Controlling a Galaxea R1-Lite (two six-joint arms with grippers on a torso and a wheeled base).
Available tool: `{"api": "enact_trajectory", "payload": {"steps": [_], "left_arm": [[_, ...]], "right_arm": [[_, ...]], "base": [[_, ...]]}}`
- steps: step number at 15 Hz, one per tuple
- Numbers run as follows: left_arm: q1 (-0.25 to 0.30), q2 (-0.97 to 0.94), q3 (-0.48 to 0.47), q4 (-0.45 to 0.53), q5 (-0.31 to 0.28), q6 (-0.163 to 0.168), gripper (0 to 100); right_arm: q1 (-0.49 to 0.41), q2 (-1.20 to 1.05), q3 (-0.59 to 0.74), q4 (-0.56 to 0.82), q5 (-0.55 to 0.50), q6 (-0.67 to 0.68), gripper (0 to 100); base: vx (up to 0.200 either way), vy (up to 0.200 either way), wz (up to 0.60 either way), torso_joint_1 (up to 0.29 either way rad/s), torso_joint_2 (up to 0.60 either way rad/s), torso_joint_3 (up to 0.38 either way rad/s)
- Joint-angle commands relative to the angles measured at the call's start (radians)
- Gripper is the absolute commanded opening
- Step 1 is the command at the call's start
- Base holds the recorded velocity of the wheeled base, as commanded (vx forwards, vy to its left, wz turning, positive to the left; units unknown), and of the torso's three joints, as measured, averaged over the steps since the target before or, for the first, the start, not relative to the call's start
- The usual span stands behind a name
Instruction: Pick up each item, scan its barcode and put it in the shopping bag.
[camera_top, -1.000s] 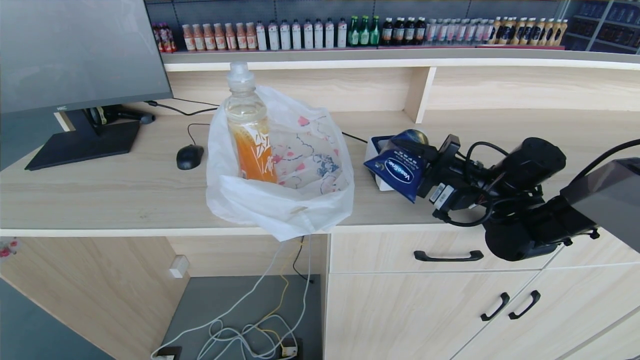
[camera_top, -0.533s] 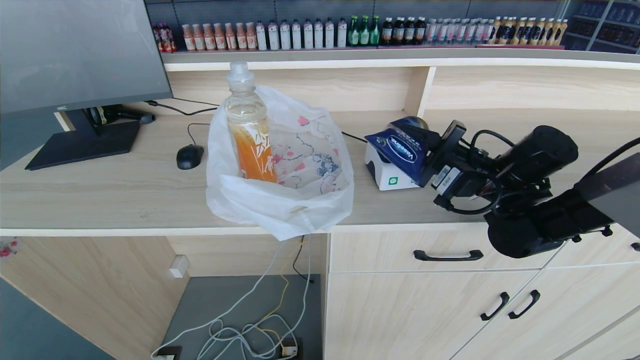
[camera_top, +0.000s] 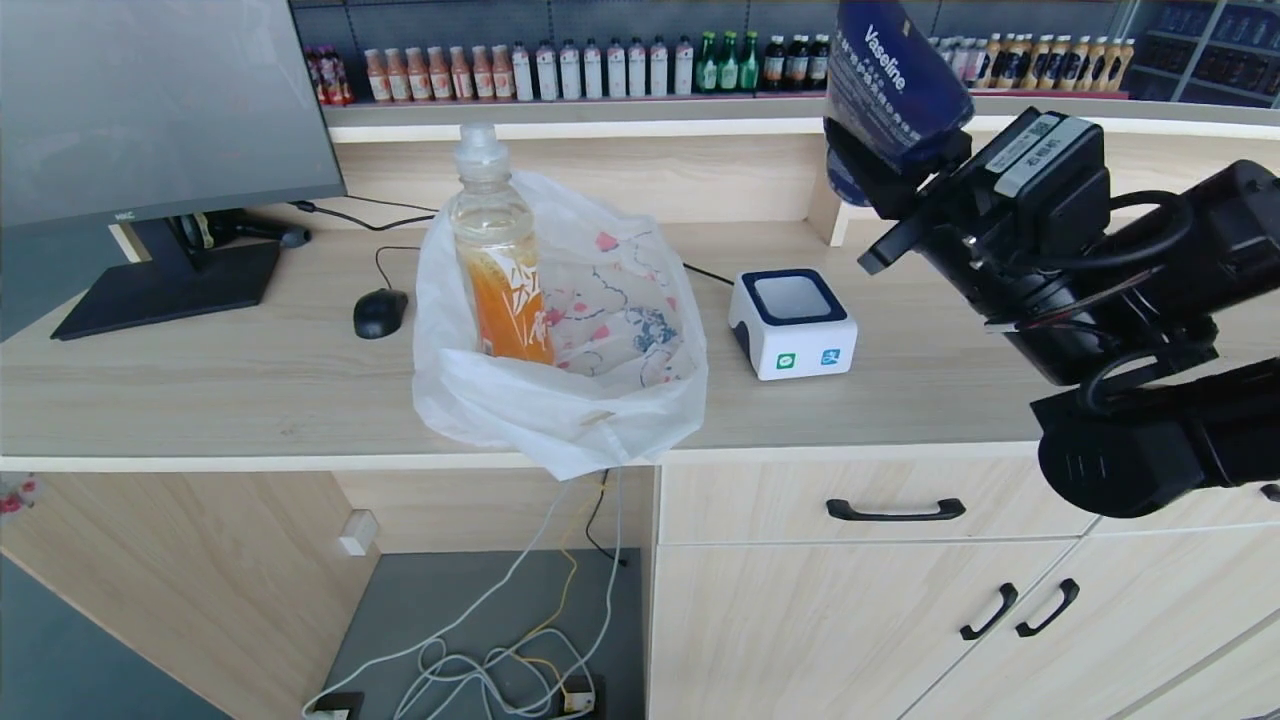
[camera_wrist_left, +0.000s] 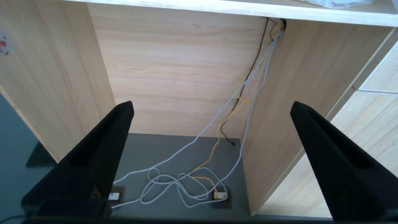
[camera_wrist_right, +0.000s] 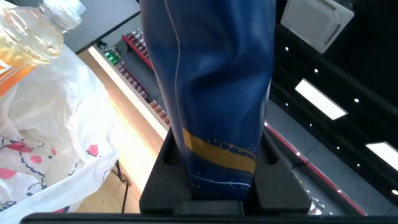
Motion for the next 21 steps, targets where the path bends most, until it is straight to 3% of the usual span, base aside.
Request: {"api": "enact_trajectory", "payload": {"steps": [1,5,10,16,21], "left_arm": [[0.0,0.0,0.0,0.0,0.0,0.0,100],[0.0,0.0,0.0,0.0,0.0,0.0,100],[0.0,0.0,0.0,0.0,0.0,0.001,100],[0.0,0.0,0.0,0.0,0.0,0.0,100],[0.0,0.0,0.0,0.0,0.0,-0.005,100]], "right_arm": [[0.021,-0.085,0.062,-0.001,-0.047,0.052,0],[0.051,-0.106,0.196,-0.001,-0.114,0.298,0],[0.044,-0.08,0.185,-0.001,-0.157,0.52,0],[0.09,-0.073,0.196,-0.001,-0.371,0.641,0],[0.122,-0.056,0.214,-0.001,-0.387,0.666,0]], "base": [[0.0,0.0,0.0,0.0,0.0,0.0],[0.0,0.0,0.0,0.0,0.0,0.0],[0.0,0.0,0.0,0.0,0.0,0.0],[0.0,0.0,0.0,0.0,0.0,0.0],[0.0,0.16,0.0,0.002,0.0,0.003]]}}
